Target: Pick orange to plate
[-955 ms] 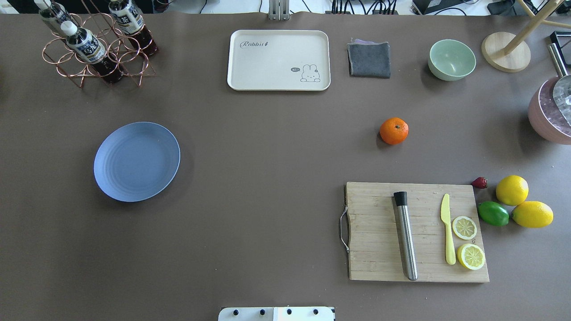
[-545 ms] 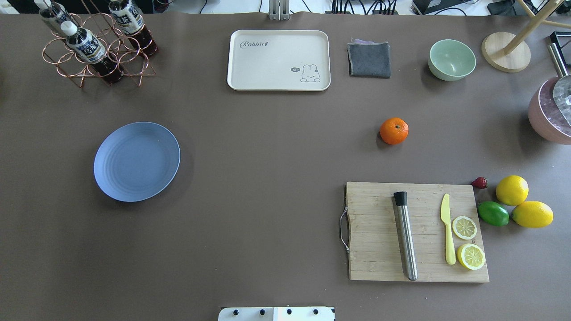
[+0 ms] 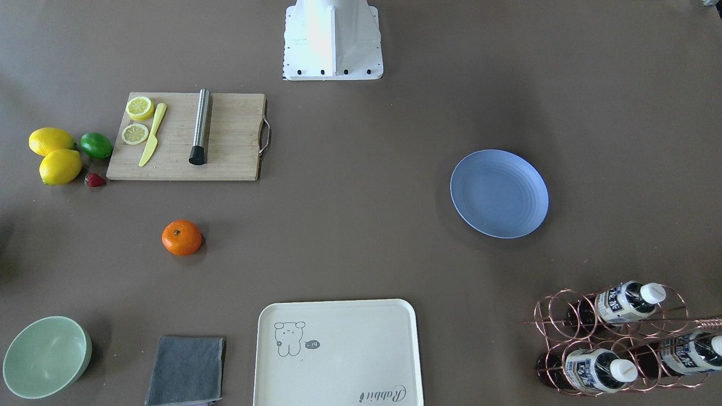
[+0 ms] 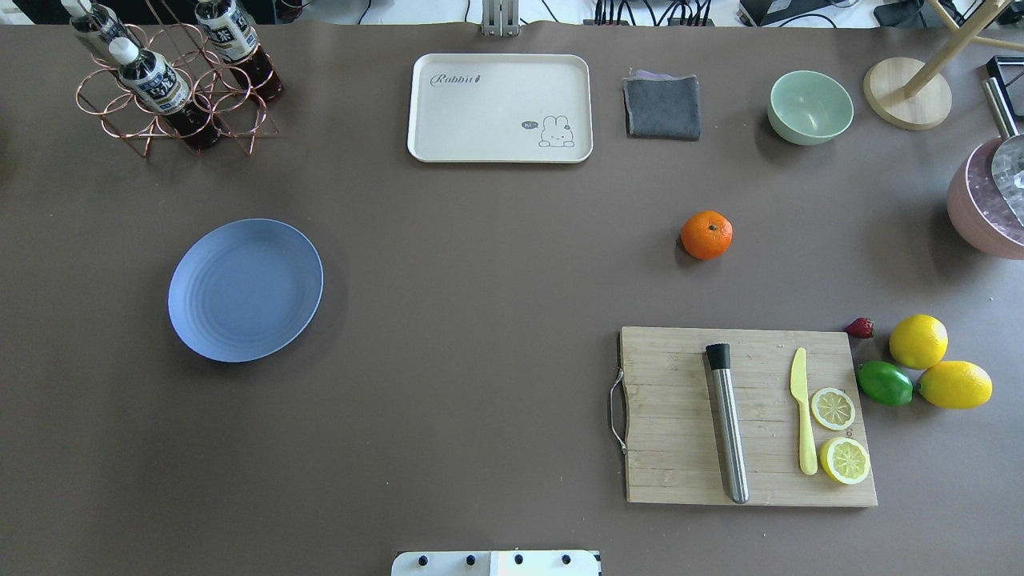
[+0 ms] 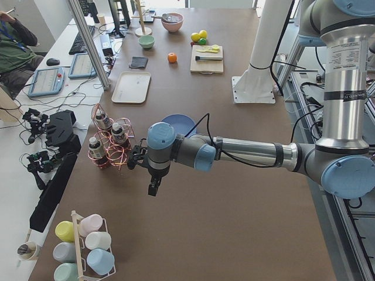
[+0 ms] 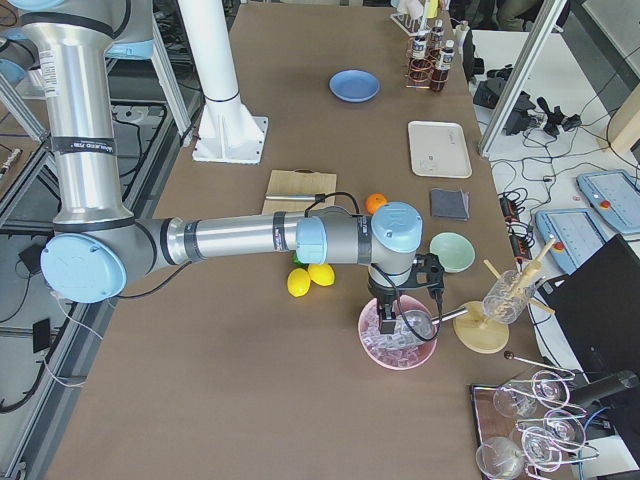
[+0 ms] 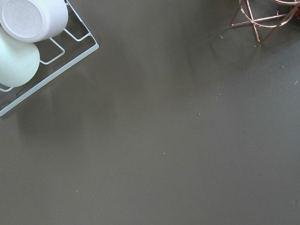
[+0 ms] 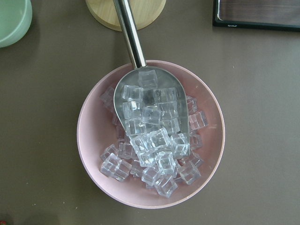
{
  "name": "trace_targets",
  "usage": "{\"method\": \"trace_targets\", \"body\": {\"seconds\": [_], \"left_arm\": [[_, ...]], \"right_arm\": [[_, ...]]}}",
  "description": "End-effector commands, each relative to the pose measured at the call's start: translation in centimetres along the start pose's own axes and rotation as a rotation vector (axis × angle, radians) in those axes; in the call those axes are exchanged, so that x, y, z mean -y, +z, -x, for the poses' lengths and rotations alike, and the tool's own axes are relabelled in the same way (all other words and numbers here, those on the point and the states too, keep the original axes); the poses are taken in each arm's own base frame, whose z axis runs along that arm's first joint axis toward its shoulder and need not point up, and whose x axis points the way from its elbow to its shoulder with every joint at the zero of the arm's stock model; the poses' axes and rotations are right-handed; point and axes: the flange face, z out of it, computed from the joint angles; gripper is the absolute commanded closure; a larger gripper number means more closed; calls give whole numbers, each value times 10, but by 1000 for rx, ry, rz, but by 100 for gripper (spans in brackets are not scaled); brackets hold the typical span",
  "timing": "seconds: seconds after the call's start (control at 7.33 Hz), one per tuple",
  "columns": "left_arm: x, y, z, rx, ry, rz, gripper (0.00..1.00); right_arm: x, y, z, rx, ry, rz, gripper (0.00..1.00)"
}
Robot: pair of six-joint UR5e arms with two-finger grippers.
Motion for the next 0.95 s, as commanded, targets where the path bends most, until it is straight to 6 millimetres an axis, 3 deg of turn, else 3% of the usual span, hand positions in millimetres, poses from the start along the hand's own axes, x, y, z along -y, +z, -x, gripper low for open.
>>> {"method": "trace_targets", "body": {"seconds": [0.0, 0.14, 0.55, 0.82], "left_arm": [[0, -8, -5, -31, -5, -10, 2], [10, -18, -14, -33, 21, -36, 2], [13, -17, -14, -35, 19, -37, 2], [4, -17, -11, -33, 29, -41, 2]], "right_arm": [[2, 1, 0, -3, -2, 1, 0], [2, 1, -1, -3, 2, 4, 0], [0, 3, -1, -1, 2, 7, 0], [-1, 3, -1, 0, 5, 7, 0]]}}
